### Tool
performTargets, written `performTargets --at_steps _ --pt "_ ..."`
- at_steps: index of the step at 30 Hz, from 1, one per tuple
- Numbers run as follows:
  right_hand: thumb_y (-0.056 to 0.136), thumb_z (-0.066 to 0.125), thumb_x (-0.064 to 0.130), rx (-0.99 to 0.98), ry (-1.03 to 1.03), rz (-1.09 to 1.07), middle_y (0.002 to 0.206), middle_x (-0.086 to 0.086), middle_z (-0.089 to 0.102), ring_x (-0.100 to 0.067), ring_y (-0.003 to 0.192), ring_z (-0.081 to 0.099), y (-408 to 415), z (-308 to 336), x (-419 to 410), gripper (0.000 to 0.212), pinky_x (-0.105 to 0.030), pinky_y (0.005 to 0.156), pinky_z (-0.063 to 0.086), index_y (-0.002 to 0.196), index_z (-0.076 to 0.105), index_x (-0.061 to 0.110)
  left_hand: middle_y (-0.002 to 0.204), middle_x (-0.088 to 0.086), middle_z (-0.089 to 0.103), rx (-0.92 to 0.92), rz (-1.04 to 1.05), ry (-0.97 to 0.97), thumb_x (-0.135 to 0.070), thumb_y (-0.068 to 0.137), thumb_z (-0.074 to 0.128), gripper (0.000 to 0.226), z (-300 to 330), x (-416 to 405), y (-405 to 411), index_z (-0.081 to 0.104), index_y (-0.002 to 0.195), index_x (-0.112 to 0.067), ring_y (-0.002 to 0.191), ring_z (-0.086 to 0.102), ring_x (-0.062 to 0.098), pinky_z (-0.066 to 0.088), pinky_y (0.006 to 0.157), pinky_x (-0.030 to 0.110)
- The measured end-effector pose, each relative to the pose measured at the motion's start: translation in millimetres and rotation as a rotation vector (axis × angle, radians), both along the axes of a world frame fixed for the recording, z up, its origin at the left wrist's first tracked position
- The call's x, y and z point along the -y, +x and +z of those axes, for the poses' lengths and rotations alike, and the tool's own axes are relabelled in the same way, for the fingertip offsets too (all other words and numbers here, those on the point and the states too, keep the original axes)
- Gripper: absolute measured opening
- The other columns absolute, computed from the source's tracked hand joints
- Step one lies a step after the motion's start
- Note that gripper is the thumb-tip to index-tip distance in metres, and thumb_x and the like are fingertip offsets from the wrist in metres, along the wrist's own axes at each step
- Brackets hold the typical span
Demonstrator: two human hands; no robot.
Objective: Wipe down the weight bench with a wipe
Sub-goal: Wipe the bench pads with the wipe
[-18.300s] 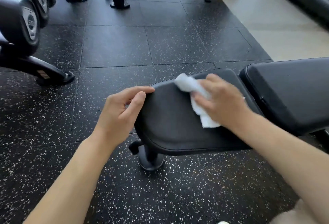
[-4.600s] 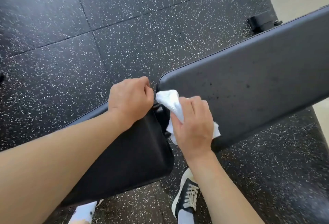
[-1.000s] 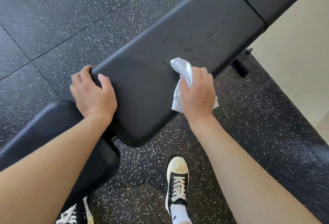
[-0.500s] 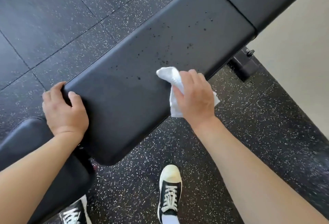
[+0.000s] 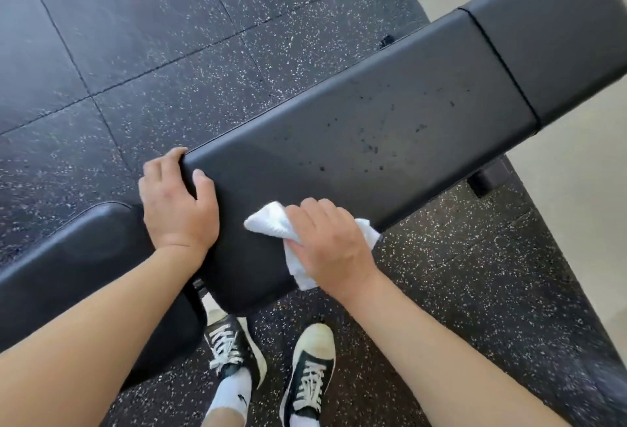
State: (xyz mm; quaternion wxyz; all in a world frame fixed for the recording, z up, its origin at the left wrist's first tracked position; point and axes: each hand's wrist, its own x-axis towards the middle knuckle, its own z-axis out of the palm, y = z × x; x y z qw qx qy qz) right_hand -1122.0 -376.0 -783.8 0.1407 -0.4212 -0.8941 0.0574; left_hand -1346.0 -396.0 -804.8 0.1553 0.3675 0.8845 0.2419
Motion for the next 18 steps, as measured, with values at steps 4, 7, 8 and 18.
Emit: performTargets --at_steps 4,7,8,18 --pt "0.092 0.055 0.019 0.031 0.020 -0.322 0.080 -0.009 0.053 -0.030 0.069 0.051 55.4 -2.8 -59.1 0.018 -0.041 0.056 0.047 0.095 0.065 0.005 0.138 0.007 0.050 0.013 0.010 0.001 -0.039 0.096 0.043 0.049 -2.4 0.7 -0.9 0.053 0.142 -0.022 0.122 0.045 0.033 0.043 0.093 0.048" --pt "0.092 0.047 0.025 -0.019 -0.081 -0.573 0.089 -0.011 0.056 -0.032 0.076 0.051 29.5 -1.4 -66.4 0.029 -0.043 0.063 0.049 0.104 0.062 0.003 0.137 0.005 0.050 0.027 0.015 0.005 -0.039 0.096 0.044 0.049 -4.5 0.8 -3.5 0.053 0.141 -0.023 0.121 0.045 0.032 0.046 0.091 0.050" --pt "0.092 0.047 0.026 -0.024 -0.091 -0.584 0.090 -0.011 0.056 -0.032 0.076 0.051 8.5 -1.5 -62.7 0.029 -0.043 0.063 0.048 0.104 0.062 0.004 0.137 0.006 0.050 0.029 0.009 0.011 -0.039 0.095 0.044 0.049 -4.7 1.5 -4.0 0.053 0.141 -0.022 0.120 0.046 0.033 0.046 0.092 0.050" --pt "0.090 0.065 0.026 0.017 -0.076 0.029 0.085 -0.006 0.057 -0.027 0.076 0.054 -133.5 -0.3 -97.1 0.017 -0.039 0.061 0.045 0.094 0.065 0.009 0.137 0.016 0.052 0.033 -0.072 -0.011 -0.031 0.094 0.045 0.053 -2.3 0.8 -9.6 0.054 0.141 -0.009 0.119 0.049 0.040 0.037 0.104 0.046"
